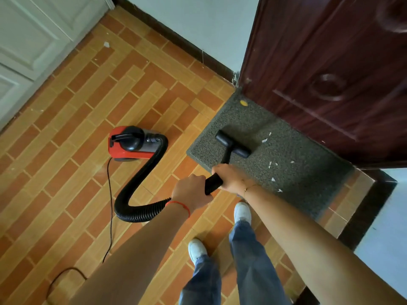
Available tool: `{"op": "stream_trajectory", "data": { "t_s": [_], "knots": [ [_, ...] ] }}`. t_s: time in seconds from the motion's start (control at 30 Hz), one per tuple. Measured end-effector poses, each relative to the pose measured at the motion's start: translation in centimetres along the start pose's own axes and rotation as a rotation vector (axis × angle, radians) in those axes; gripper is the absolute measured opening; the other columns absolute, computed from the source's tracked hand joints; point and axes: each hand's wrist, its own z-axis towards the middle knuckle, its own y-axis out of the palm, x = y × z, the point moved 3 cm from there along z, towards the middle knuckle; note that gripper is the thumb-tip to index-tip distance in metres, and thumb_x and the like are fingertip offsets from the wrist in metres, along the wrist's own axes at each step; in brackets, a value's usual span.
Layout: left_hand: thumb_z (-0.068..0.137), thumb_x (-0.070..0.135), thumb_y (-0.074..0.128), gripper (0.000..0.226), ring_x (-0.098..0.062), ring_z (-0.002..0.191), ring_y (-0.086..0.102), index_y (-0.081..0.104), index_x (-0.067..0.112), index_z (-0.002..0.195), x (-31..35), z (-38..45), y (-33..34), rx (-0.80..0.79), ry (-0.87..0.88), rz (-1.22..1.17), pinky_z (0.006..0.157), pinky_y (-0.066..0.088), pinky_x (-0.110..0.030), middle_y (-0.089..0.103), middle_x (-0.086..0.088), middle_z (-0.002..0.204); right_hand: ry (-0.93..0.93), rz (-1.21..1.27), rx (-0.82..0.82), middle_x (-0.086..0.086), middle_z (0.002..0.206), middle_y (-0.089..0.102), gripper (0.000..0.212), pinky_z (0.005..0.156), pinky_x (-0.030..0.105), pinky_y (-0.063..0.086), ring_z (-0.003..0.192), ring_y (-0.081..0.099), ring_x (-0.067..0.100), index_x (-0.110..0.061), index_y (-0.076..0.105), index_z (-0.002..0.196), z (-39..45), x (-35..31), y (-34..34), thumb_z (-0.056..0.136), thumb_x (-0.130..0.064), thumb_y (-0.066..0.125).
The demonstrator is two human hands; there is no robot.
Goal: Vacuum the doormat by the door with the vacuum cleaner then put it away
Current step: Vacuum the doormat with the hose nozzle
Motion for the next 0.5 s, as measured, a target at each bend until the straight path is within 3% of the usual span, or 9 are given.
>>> {"op": "stream_trajectory", "data": {
  "t_s": [0.13, 0.23, 0.33, 0.5],
  "knots": [
    [0.083, 0.037, 0.057, 0.018, -0.018, 0.064, 0.059, 0.053, 0.020, 0.089, -2.0, -2.9, 2.1, -0.014, 0.033, 0.019, 0.050, 0.045, -0.027, 0.058, 0.002, 0.072, 0.014, 0.033, 0.021, 0.003, 0.089, 0.062, 0.012, 0.055, 0.028, 0.038, 0.080, 0.066, 0.024, -0.011, 0.056, 0.099, -1.6, -3.3, 2.6, 0.090, -0.019, 0.053],
    [0.083, 0.038, 0.058, 0.021, -0.018, 0.065, 0.060, 0.057, 0.020, 0.093, -3.5, -4.9, 3.7, -0.010, 0.046, 0.035, 0.054, 0.050, -0.028, 0.061, 0.001, 0.077, 0.012, 0.041, 0.041, 0.004, 0.099, 0.063, 0.016, 0.059, 0.029, 0.040, 0.084, 0.065, 0.024, -0.010, 0.057, 0.103, -2.6, -5.5, 4.6, 0.090, -0.020, 0.054],
    [0.082, 0.039, 0.057, 0.022, -0.017, 0.067, 0.062, 0.058, 0.020, 0.093, -4.9, -6.8, 5.3, -0.009, 0.065, 0.067, 0.059, 0.054, -0.030, 0.061, 0.001, 0.078, 0.006, 0.050, 0.042, 0.005, 0.097, 0.063, 0.015, 0.059, 0.029, 0.040, 0.082, 0.065, 0.024, -0.010, 0.056, 0.100, -3.4, -7.5, 6.4, 0.089, -0.020, 0.054],
    [0.082, 0.039, 0.057, 0.022, -0.015, 0.066, 0.060, 0.057, 0.021, 0.095, -6.8, -9.2, 7.0, -0.014, 0.074, 0.087, 0.058, 0.053, -0.028, 0.059, 0.003, 0.075, 0.023, 0.079, 0.036, 0.004, 0.089, 0.059, 0.010, 0.046, 0.024, 0.029, 0.067, 0.052, 0.020, -0.013, 0.051, 0.090, -4.3, -10.3, 8.9, 0.089, -0.022, 0.054]
  ]
}}
